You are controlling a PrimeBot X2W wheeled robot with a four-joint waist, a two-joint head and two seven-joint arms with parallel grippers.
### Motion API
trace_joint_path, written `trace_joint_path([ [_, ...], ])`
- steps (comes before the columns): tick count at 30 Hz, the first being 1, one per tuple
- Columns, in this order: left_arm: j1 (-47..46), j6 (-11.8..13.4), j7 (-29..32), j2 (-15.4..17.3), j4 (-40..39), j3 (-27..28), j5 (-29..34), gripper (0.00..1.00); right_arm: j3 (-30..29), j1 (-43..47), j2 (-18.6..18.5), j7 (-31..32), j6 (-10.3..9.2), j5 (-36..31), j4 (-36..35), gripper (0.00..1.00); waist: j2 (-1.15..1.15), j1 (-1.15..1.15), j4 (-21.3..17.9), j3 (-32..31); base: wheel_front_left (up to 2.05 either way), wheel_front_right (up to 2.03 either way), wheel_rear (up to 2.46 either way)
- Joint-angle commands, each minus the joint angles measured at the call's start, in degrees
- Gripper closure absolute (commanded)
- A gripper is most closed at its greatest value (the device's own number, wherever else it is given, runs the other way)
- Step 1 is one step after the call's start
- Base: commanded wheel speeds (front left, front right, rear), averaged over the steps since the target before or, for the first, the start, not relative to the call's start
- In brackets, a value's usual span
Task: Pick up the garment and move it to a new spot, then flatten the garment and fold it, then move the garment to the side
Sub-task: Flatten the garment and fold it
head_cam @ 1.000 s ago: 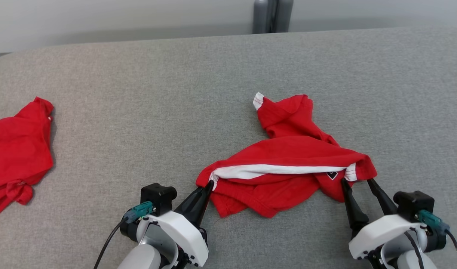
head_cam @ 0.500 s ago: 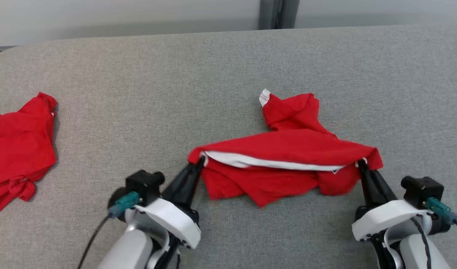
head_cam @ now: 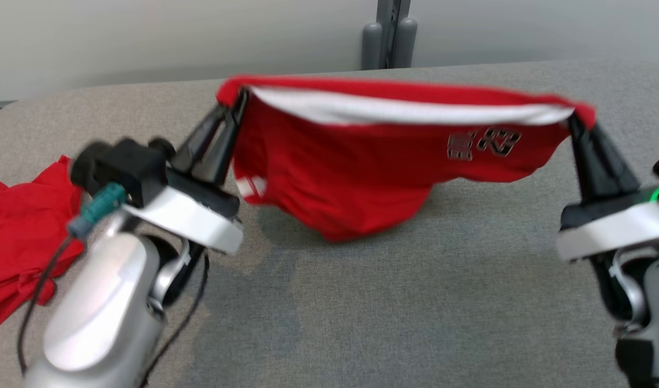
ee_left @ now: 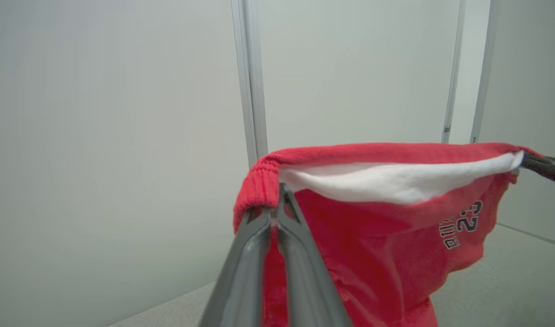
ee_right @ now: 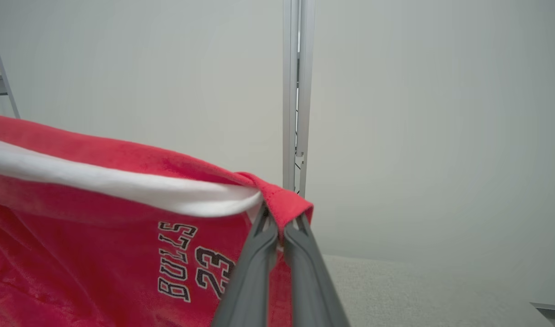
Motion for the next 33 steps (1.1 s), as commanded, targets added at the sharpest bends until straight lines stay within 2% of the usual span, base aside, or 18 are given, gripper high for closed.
trace_joint_path([
  [1, -1.5, 0.0, 0.1, 0.5, -0.5, 0.4, 0.6, 1.00, -0.1, -1.1, -0.6, 0.2, 0.01, 0.2, -0.7, 1.00, 0.00, 0.00, -0.1, -0.3, 0.00, 0.00, 0.00],
  [8, -8.3, 0.2, 2.5, 2.0, -2.9, 1.8, 0.9, 1.00, -0.6, -6.8, -2.9, 4.0, 0.01, 0.6, -5.7, 1.00, 0.00, 0.00, 0.0, -1.5, 0.00, 0.00, 0.00],
  [11, -9.9, 0.2, 2.9, 1.7, -2.4, 2.2, 0.0, 1.00, -0.7, -8.1, -2.8, 4.5, 0.01, 1.3, -5.7, 1.00, 0.00, 0.00, 0.0, -1.1, 0.00, 0.00, 0.00],
  [17, -14.3, -1.4, 2.5, 0.6, 1.3, 2.0, -1.7, 1.00, -0.5, -13.0, -3.0, 3.8, 0.01, 3.7, -2.6, 1.00, 0.00, 0.00, -0.3, 2.4, 0.00, 0.00, 0.00],
  [26, -33.2, -3.6, -0.6, -1.9, 15.5, 1.2, -2.5, 1.00, 3.1, -32.9, -3.9, 0.8, 0.01, 8.1, 9.8, 1.00, 0.00, 0.00, -1.1, 11.4, 0.00, 0.00, 0.00],
  [28, -37.9, -4.1, -2.2, -2.4, 20.0, 1.1, -2.7, 1.00, 4.3, -38.1, -3.7, -0.6, 0.01, 8.9, 13.8, 1.00, 0.00, 0.00, -1.3, 12.7, 0.00, 0.00, 0.00],
  [29, -42.0, -4.2, -4.4, -3.2, 24.3, 1.0, -2.9, 1.00, 5.4, -42.8, -3.3, -2.4, 0.01, 9.6, 18.0, 1.00, 0.00, 0.00, -1.5, 13.9, 0.00, 0.00, 0.00],
  [33, -46.7, -4.6, -6.7, -4.5, 34.1, 0.3, -3.7, 1.00, 7.1, -48.7, -1.7, -6.4, 0.01, 10.7, 27.5, 1.00, 0.00, 0.00, -1.7, 15.1, 0.00, 0.00, 0.00],
])
